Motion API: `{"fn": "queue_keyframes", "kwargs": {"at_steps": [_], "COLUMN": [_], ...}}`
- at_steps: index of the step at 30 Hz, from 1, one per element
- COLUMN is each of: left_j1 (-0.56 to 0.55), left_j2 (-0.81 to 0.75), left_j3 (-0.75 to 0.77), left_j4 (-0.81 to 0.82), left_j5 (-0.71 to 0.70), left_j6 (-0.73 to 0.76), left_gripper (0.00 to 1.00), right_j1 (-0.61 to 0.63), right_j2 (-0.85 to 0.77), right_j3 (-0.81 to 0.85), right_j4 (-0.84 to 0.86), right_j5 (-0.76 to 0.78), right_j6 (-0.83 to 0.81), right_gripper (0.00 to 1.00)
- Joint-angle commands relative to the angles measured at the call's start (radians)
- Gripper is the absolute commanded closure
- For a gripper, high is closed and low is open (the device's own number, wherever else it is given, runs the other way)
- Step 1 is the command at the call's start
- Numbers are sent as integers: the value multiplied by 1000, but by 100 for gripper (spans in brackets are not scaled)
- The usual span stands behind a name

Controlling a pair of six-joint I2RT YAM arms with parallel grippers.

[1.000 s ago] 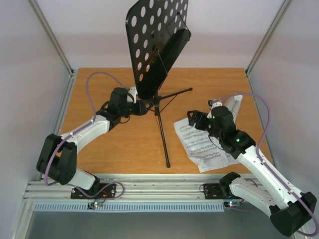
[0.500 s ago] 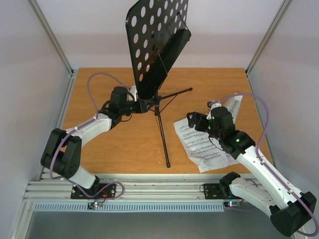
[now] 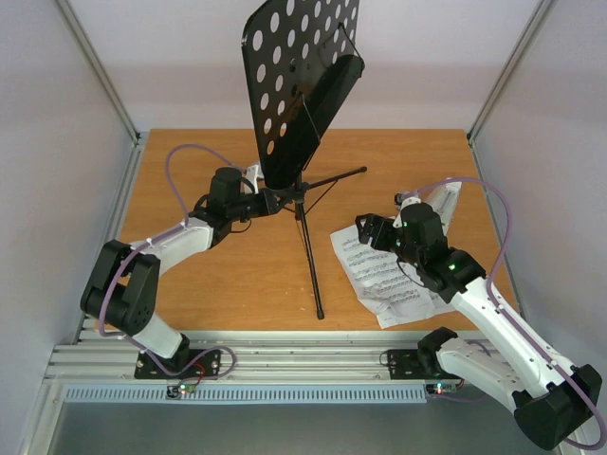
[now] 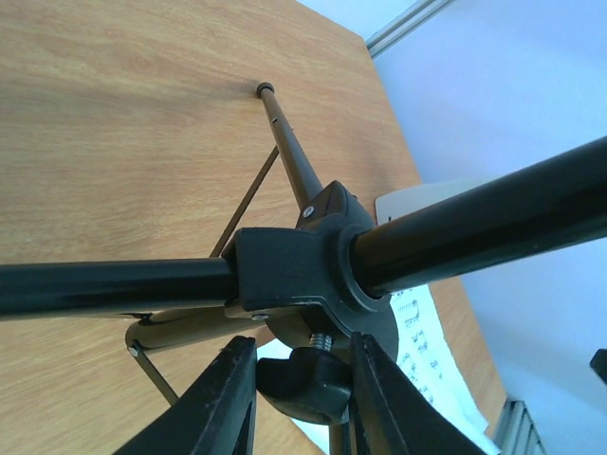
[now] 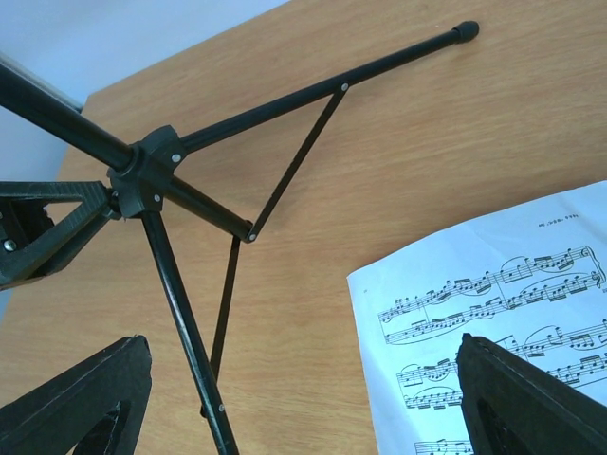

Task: Pack up the instrument practice props
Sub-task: Unscrew the knob on the music stand.

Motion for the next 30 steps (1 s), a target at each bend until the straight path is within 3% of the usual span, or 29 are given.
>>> {"fn": "queue_keyframes", "kwargs": {"at_steps": [1, 5, 13, 30], "left_j1": [1, 3, 6, 15], "left_j2": [31, 41, 81, 164], "left_j3": [-30, -55, -115, -183], "left_j4": [106, 149, 308, 532], "left_j5": [30, 39, 72, 145], "left_j6": [-65, -158, -385, -715], "left_gripper": [78, 82, 83, 83], "right_j1": [-7, -7, -8, -7], "right_j2": [-12, -18, -23, -45], "right_j3": [-3, -2, -1, 40], "right_j4": [-14, -16, -18, -73], "right_j5": [-3, -4, -10, 12], "right_j6": [-8, -4, -1, -36], "right_gripper": [11, 11, 11, 9]}}
